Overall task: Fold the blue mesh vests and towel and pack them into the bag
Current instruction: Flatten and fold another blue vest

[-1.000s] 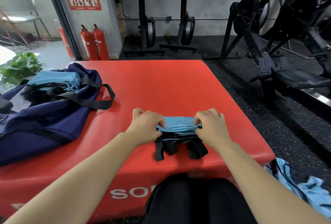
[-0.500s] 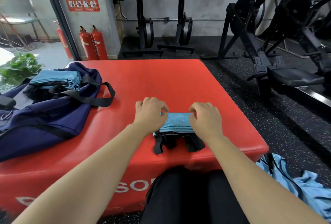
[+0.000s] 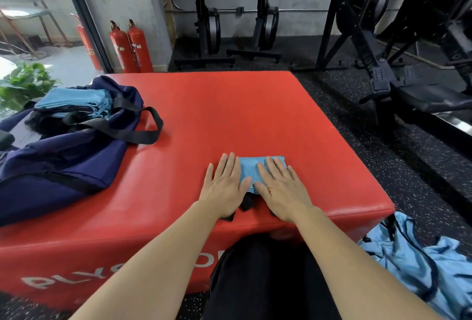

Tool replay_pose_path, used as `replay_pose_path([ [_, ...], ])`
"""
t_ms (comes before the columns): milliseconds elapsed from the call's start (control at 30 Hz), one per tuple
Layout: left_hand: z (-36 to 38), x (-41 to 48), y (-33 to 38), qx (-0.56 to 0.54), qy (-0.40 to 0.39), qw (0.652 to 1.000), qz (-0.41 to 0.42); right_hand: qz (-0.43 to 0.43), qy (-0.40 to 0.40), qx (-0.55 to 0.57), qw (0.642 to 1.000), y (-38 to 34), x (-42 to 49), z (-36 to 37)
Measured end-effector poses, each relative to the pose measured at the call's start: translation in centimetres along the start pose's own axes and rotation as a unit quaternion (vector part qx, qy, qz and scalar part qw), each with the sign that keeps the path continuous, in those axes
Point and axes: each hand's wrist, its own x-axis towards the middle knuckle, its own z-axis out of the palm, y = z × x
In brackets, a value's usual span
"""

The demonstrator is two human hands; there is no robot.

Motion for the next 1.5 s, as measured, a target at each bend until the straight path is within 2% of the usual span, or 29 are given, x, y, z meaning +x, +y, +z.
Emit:
replay_pose_path([
  [67, -0.2, 0.4, -0.2, -0.07, -0.003, 0.998, -0.008, 0.014, -0.019, 0.058, 0.998, -0.1, 0.2, -0.6],
  [100, -0.4, 0.7, -0.3, -0.12, 0.013, 0.993, -0.017, 0.025, -0.004, 0.114, 0.993, -0.1, 0.3, -1.1],
  [167, -0.8, 1.5, -0.6, -0.227, 0.079, 0.969, -0.053, 0.075, 0.107, 0.235, 0.963, 0.1, 0.5, -2.1],
  [233, -1.7, 1.6, -0.6, -0.3, 0.128, 0.938, -0.115, 0.166, 0.199, 0.219, 0.941, 0.5, 0.3, -3.3],
  [267, -2.1, 1.4, -0.6, -0.315, 0.129, 0.928, -0.15, 0.211, 0.203, 0.186, 0.938, 0.7, 0.0, -3.7],
  [333, -2.7, 0.9, -0.6, -0.306, 0.09, 0.924, -0.21, 0.282, 0.143, 0.157, 0.936, 1.0, -0.5, -4.3],
  [433, -2.7, 0.3, -0.3, -0.257, 0.038, 0.932, -0.254, 0.356, 0.036, 0.22, 0.907, 0.9, -0.7, -4.2],
  [633, -2.1, 0.0, 1.0, -0.286, 0.022, 0.912, -0.293, 0.373, -0.001, 0.258, 0.891, 0.4, -1.3, -4.2],
  [767, -2.5, -0.9, 1.5, -0.325, 0.042, 0.909, -0.257, 0.349, 0.013, 0.266, 0.899, 0.6, -1.9, -4.3],
  [867, -3.5, -2.7, 1.5, -0.408, 0.075, 0.885, -0.209, 0.311, 0.056, 0.303, 0.899, 0.4, -2.2, -4.4],
  [1100, -8.6, -8.1, -2.5, -0.481, 0.171, 0.837, -0.2, 0.202, 0.107, 0.392, 0.891, -4.8, -2.0, -8.2],
  [1167, -10.2, -9.7, -4.0, -0.474, 0.208, 0.833, -0.194, 0.168, 0.123, 0.407, 0.89, -7.1, -1.8, -9.3],
  [1267, -12.8, -11.8, -6.6, -0.444, 0.266, 0.83, -0.208, 0.099, 0.137, 0.38, 0.909, -10.8, -1.2, -10.5],
  [1367, -15.3, -13.2, -9.8, -0.415, 0.291, 0.841, -0.189, 0.042, 0.145, 0.341, 0.928, -14.4, 0.0, -11.7],
  [1500, -18.0, -13.8, -14.5, -0.371, 0.331, 0.851, -0.171, -0.009, 0.127, 0.335, 0.934, -19.2, 2.1, -13.0],
])
